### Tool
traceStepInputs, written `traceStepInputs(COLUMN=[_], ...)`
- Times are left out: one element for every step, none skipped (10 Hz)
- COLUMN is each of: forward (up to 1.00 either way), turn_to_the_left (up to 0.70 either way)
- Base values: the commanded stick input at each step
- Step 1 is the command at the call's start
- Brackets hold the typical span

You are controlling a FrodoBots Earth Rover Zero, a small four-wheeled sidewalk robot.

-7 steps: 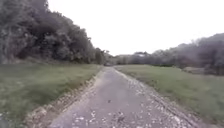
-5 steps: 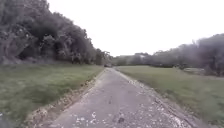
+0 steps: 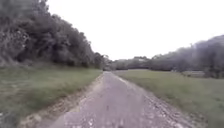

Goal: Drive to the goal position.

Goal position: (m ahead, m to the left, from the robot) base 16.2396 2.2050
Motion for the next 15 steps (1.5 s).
traceStepInputs(forward=[1.00,1.00,1.00,1.00,1.00,1.00,1.00,1.00,1.00,1.00,1.00,1.00,1.00,1.00,1.00], turn_to_the_left=[0.00,0.00,0.00,0.00,0.00,0.00,0.00,0.00,0.00,0.00,0.00,0.00,0.00,0.00,0.00])
